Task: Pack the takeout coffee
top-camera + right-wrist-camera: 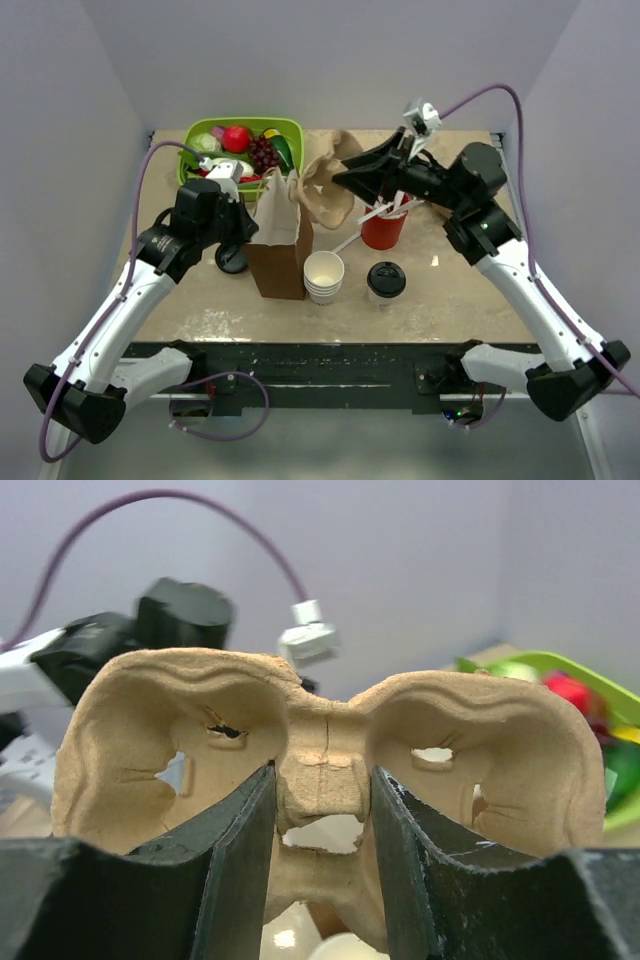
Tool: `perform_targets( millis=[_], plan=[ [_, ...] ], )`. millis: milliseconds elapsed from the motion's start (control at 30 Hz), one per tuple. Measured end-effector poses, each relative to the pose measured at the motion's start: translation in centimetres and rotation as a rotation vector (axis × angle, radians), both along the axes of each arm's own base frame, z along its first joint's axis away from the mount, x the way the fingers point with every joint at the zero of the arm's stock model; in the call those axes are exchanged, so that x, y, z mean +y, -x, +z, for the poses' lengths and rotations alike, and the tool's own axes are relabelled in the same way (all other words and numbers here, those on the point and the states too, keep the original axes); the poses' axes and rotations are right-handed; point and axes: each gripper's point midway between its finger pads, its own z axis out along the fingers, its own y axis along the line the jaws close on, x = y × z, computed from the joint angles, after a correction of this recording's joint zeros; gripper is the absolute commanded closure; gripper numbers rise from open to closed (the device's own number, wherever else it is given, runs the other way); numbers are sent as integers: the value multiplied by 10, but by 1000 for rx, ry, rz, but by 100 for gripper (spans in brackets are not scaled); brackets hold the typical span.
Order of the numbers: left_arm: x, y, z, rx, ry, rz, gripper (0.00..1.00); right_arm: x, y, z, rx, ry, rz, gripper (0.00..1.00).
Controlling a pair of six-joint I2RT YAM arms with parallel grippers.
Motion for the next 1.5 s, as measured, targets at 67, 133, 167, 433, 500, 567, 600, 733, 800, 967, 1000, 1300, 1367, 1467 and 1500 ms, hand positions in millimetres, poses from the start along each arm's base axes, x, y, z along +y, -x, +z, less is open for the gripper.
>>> perform_targets(
  millis=[67,133,167,433,500,567,600,733,800,967,1000,1300,1367,1467,1500],
  plan=[
    [5,-1,1,-2,-3,38,91,23,11,6,-21,-1,97,56],
    [10,0,2,-1,-6,71,89,44,24,9,-34,3,193,56],
    [13,1,2,-1,-7,87,89,53,29,10,-43,5,237,56],
    [22,2,2,4,-11,144,96,117,73,4,-49,31,553,57],
    [23,2,2,2,-12,154,96,129,73,-1,-31,41,608,58],
    [23,2,3,1,-9,160,96,137,68,-10,-6,53,633,58],
    [24,2,4,-2,-7,162,96,141,65,-16,10,61,639,58],
    [25,4,5,-8,-5,165,96,151,55,-45,98,110,660,58],
    [25,4,5,-8,-5,164,96,154,51,-55,132,132,659,59],
    [25,7,3,-11,-1,153,98,160,44,-67,180,159,673,60],
    [25,8,4,-14,-2,148,99,161,42,-68,187,162,674,60],
    [18,18,7,-39,6,63,100,157,34,-80,245,172,705,60],
    [17,19,8,-45,7,45,100,157,32,-80,247,176,703,60],
    [15,21,10,-55,11,26,100,154,28,-86,265,193,686,60],
    [15,22,11,-59,13,23,100,152,26,-89,276,202,679,60]
  ],
)
